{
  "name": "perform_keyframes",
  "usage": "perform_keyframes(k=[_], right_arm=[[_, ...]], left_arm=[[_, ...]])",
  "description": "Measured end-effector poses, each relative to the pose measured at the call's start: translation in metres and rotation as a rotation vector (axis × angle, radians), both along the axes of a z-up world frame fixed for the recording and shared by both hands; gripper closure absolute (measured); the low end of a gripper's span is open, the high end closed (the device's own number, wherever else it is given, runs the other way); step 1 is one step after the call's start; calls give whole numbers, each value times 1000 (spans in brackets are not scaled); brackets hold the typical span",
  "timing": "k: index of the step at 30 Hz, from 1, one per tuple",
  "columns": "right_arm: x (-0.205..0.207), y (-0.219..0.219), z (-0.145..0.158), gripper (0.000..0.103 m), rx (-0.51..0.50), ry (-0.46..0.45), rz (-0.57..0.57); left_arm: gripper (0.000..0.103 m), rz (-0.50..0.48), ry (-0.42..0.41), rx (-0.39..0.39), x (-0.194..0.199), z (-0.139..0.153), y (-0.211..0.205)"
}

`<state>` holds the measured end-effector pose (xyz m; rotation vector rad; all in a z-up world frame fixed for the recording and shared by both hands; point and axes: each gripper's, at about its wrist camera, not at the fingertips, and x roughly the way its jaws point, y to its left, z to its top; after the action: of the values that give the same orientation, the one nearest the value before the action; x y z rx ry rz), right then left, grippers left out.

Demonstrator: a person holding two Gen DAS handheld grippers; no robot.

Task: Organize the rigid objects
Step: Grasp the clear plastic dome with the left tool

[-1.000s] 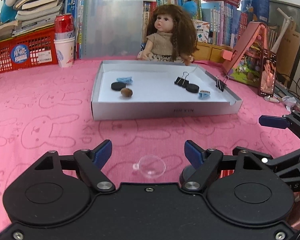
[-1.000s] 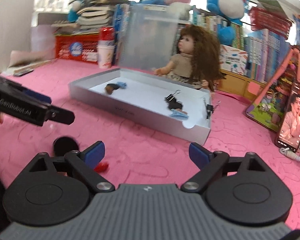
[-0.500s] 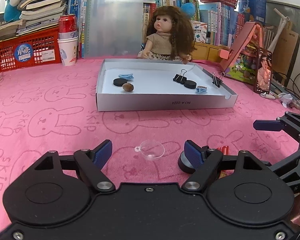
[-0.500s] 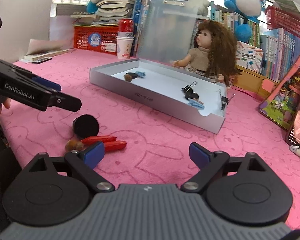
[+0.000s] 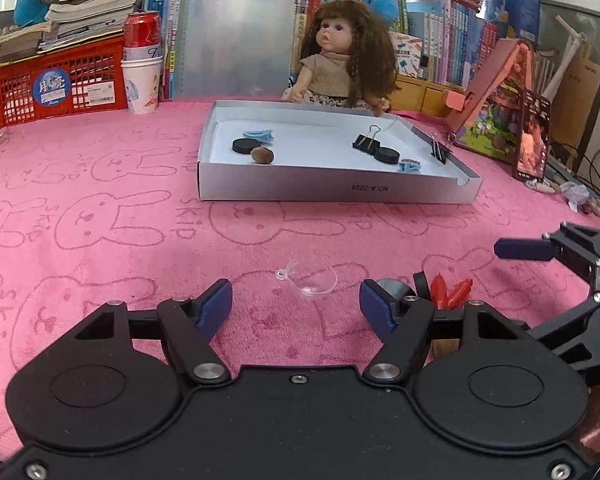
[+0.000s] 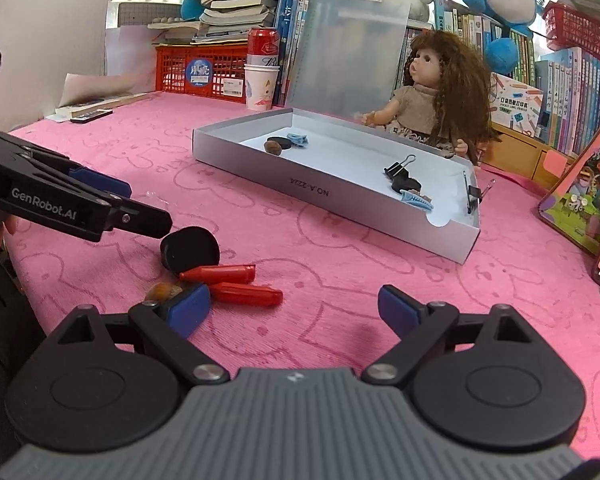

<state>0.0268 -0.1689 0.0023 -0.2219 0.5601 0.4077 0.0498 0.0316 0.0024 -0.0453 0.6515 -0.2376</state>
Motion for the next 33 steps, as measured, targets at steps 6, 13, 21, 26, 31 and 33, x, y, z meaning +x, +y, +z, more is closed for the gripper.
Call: perform_keyframes(k=[6, 13, 21, 26, 31, 33], right_arm=[[-2, 2, -2, 8, 58, 13, -51], [-7, 9, -5, 8, 68, -19, -85], [-4, 6, -7, 17, 115, -14, -117], [-3, 4, -7, 26, 128, -24, -144], [-2, 0, -7, 34, 143, -26, -183], [-1, -2, -7, 36, 150, -26, -195]], left_arm=[[42, 27, -16, -8, 3, -1, -3], [47, 42, -39, 6, 4, -4, -8], [71, 58, -66, 47, 3, -7, -11], [71, 62, -75, 57, 2, -8, -12], [71, 70, -78, 57, 2, -8, -11], [71, 70, -80, 60, 2, -8, -11]])
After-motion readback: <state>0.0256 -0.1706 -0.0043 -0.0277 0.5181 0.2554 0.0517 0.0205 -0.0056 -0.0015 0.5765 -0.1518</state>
